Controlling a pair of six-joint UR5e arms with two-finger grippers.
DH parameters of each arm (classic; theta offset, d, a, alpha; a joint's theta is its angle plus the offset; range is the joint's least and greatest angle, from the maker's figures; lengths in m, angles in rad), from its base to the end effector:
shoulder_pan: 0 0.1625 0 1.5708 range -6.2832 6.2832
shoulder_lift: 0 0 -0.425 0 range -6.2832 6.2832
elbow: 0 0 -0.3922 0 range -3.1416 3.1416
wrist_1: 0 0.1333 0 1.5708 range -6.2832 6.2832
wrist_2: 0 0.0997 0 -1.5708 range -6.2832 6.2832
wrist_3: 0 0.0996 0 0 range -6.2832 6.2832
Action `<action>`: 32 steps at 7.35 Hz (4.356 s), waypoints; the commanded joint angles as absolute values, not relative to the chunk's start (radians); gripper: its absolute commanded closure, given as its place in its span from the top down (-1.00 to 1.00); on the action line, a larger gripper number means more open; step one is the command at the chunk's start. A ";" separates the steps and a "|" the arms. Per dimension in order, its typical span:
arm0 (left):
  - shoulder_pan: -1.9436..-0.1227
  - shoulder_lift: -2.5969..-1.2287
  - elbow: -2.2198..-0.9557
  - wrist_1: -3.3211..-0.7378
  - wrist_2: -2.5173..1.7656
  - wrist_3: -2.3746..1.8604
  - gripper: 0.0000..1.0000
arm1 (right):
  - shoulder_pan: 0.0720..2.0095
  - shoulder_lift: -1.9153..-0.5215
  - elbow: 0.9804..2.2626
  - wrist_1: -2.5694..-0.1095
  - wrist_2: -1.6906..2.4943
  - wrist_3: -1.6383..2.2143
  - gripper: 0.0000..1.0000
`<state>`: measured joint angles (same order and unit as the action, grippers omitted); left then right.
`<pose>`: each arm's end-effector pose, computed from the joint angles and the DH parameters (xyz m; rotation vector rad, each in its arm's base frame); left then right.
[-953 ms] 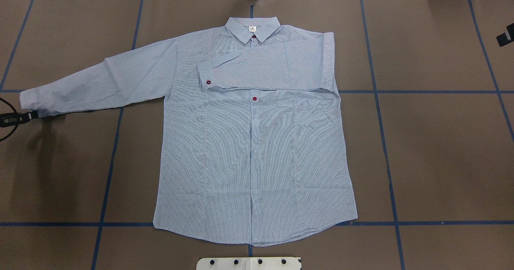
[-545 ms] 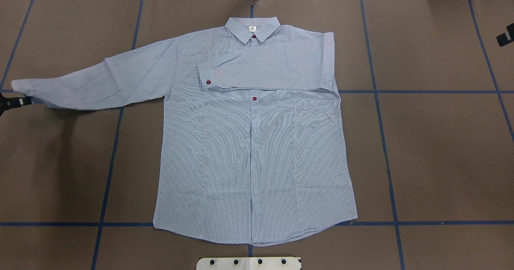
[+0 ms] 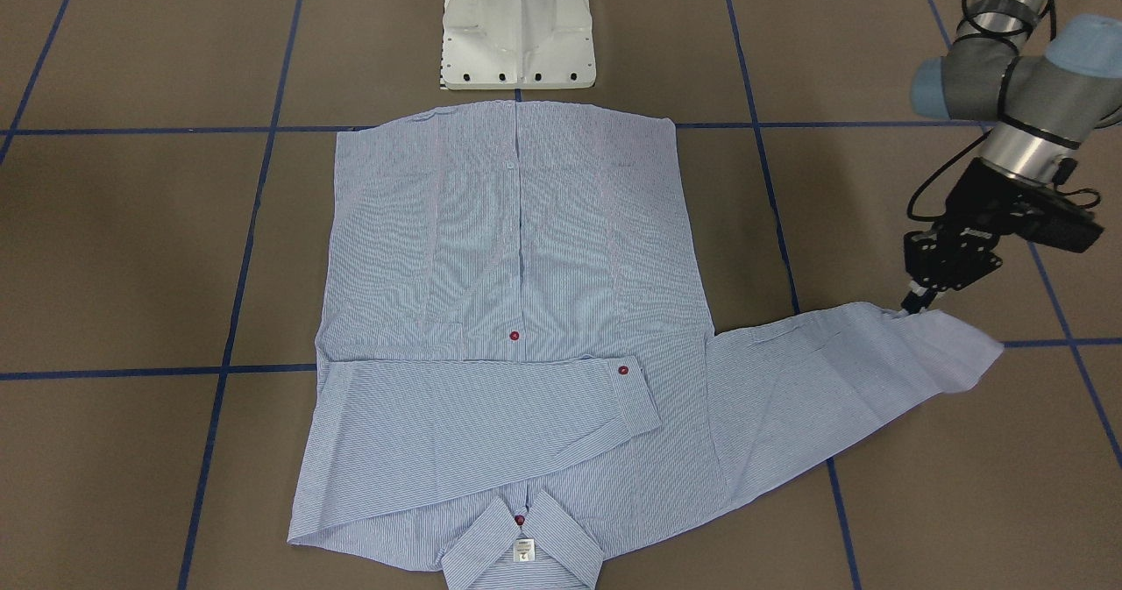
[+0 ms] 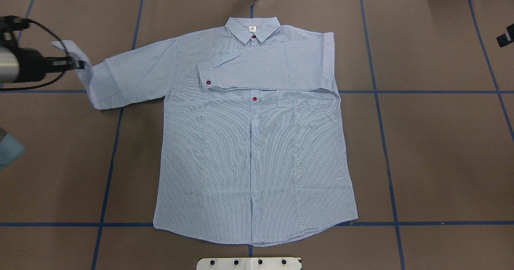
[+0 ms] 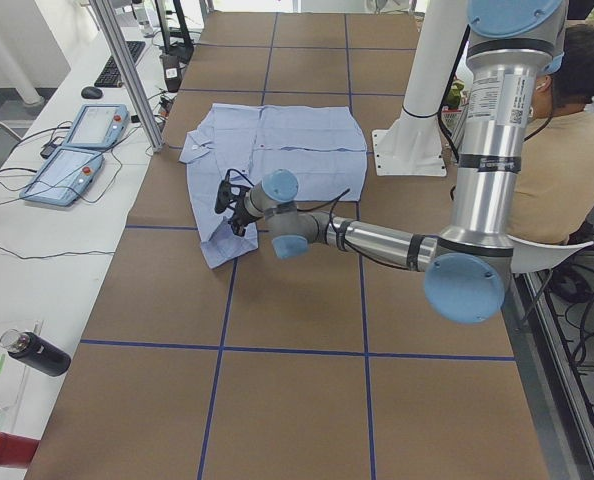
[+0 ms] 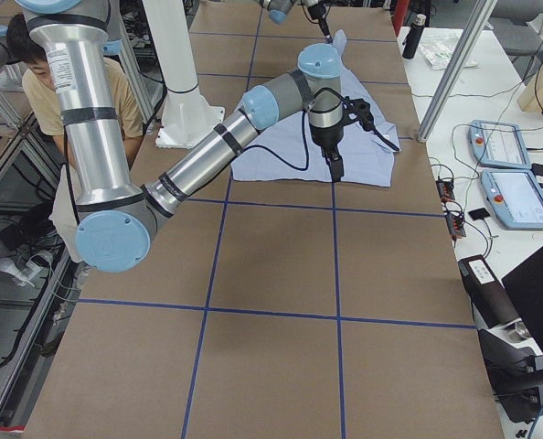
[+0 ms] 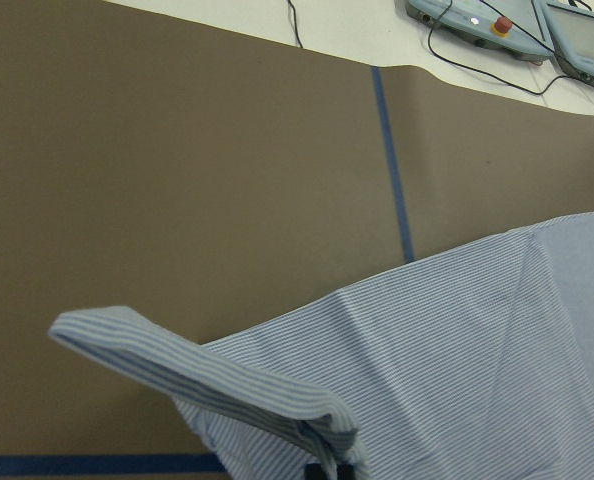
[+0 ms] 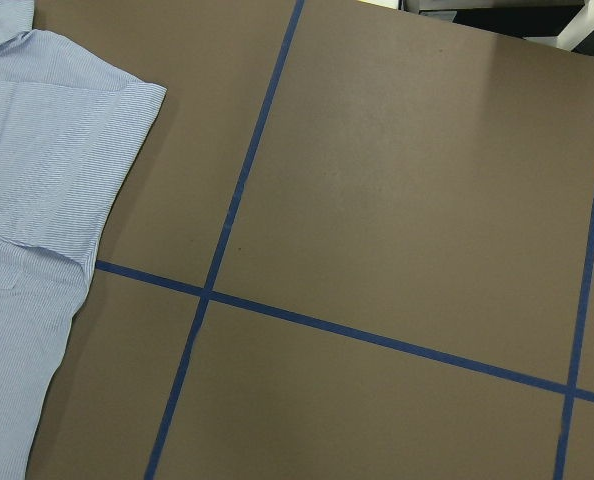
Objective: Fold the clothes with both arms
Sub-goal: 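Carry the sleeve across the shirt toward the collar with the left gripper, then release the sleeve and withdraw the left gripper while the right gripper approaches, then move both grippers to the shirt hem corners nearest the robot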
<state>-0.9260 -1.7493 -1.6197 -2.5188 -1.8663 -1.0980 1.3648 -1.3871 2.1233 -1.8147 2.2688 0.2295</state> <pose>0.2676 -0.5293 0.4370 0.5520 1.0614 -0.2244 -0.0329 -0.4960 0.3371 0.3131 -0.7692 -0.1496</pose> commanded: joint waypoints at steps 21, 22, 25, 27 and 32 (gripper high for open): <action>-0.474 -2.420 -1.632 -1.724 -1.601 -1.128 1.00 | 0.853 -1.368 2.143 -1.476 1.905 1.044 1.00; -0.480 -2.272 -1.805 -1.706 -1.611 -1.103 1.00 | 0.713 -1.365 2.182 -1.477 1.778 1.175 1.00; -0.486 -1.853 -2.165 -1.727 -1.617 -1.060 1.00 | 0.325 -1.379 2.229 -1.483 1.439 1.481 1.00; -0.432 -1.616 -2.217 -1.939 -1.597 -1.220 1.00 | 0.186 -1.487 2.302 -1.482 1.332 1.552 1.00; -0.158 -1.586 -2.107 -1.960 -1.391 -1.525 0.69 | 0.170 -1.520 2.330 -1.480 1.319 1.562 1.00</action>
<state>-0.1833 -1.5656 -2.1524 -1.9620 -1.3997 -1.5096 0.1711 -1.5209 2.3284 -1.4808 1.3203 1.5612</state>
